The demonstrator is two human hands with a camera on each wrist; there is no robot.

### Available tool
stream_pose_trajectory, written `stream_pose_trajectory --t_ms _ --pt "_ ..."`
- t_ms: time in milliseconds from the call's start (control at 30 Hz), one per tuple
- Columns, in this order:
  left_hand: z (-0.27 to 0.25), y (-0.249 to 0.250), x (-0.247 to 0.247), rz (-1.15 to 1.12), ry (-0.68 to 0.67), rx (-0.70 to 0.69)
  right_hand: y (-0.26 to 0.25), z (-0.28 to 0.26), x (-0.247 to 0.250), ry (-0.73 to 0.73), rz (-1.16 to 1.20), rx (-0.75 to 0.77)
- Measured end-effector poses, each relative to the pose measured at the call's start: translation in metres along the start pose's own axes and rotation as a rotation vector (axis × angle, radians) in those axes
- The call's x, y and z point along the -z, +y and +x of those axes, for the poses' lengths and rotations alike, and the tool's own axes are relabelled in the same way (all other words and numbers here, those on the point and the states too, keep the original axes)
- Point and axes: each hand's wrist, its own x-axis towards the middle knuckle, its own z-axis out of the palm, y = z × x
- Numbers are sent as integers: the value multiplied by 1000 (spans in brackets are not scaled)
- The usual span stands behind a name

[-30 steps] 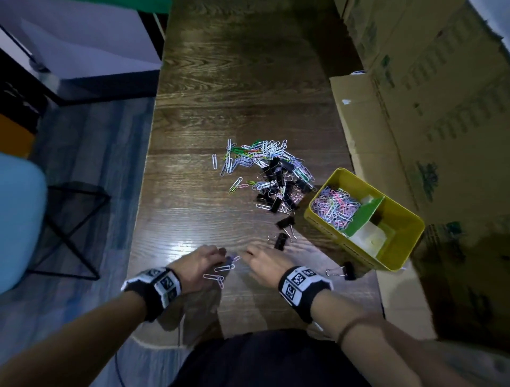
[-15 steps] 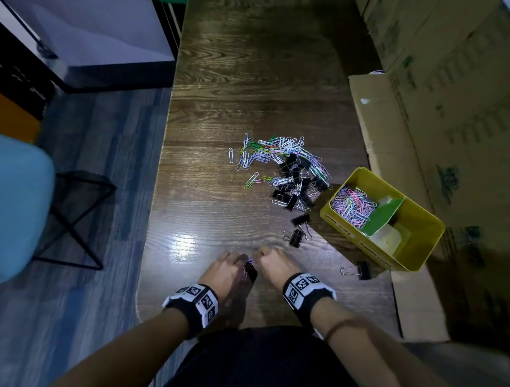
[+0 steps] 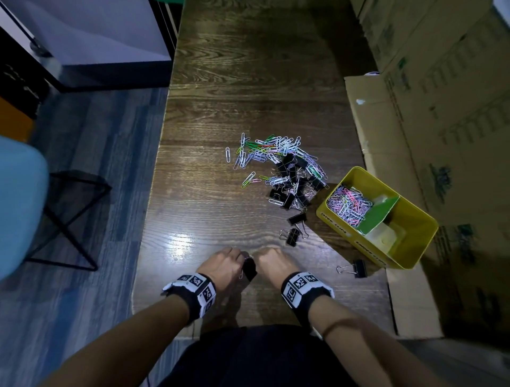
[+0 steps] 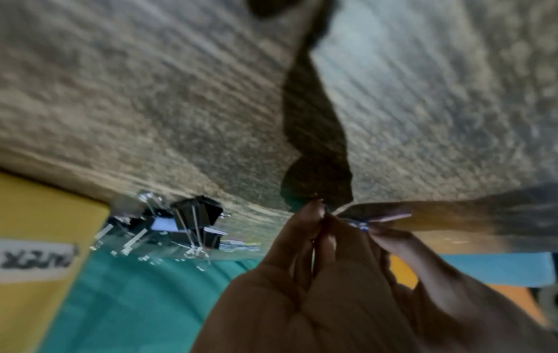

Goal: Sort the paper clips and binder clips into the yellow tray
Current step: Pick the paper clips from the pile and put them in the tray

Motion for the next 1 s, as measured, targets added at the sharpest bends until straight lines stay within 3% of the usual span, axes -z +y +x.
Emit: stream_pose_trajectory --t_ms 233,400,533,700,767,867,933,1000 --pt "6 1 4 -117 -109 148 17 -4 0 165 603 -228" --pt "11 -8 -2 -366 55 284 26 0 4 152 924 -258" --pt "14 -23 1 -782 105 519 24 2 9 93 1304 -294" --pt "13 -37 -1 -1634 225 852 16 1 19 75 1482 -271" --pt "9 -38 6 -1869 200 879 15 1 20 81 1431 -293" --pt "6 -38 3 -1896 128 863 10 7 15 106 909 -223" --pt "5 -37 -8 -1531 124 844 -1 10 9 46 452 -182" --pt "3 -34 -15 -1076 81 698 -13 7 10 9 214 -174"
